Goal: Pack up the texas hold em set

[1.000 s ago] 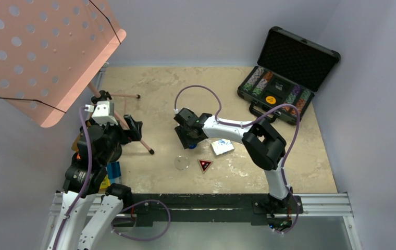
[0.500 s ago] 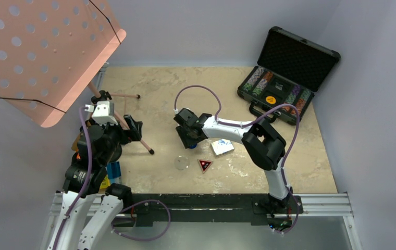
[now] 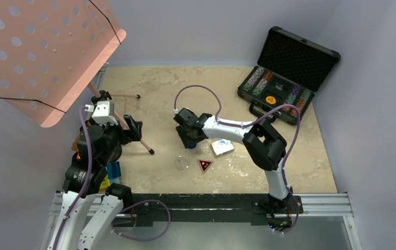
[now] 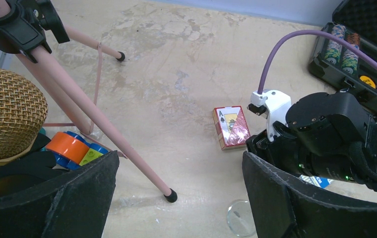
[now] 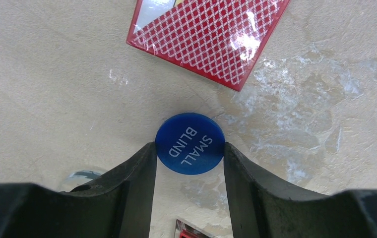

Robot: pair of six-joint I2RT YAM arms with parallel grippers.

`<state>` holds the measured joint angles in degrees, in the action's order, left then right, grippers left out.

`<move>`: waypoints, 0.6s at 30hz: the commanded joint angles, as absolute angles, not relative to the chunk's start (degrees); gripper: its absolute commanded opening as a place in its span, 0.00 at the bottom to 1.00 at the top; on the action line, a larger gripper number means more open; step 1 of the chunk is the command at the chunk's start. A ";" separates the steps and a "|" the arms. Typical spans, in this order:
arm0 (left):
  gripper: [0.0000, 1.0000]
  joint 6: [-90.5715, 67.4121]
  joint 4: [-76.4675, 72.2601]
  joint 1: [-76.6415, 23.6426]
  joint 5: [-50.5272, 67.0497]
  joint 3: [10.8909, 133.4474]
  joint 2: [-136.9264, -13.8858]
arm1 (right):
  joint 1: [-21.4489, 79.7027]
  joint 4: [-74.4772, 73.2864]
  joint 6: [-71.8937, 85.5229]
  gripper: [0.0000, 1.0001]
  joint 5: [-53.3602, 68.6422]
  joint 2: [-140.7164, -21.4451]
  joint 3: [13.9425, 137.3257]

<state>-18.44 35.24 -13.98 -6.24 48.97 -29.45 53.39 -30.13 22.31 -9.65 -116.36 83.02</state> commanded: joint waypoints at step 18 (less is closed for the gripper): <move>0.97 -18.02 33.04 -13.62 -6.50 48.92 -29.40 | 56.06 -26.74 21.24 0.56 -8.57 -109.57 84.03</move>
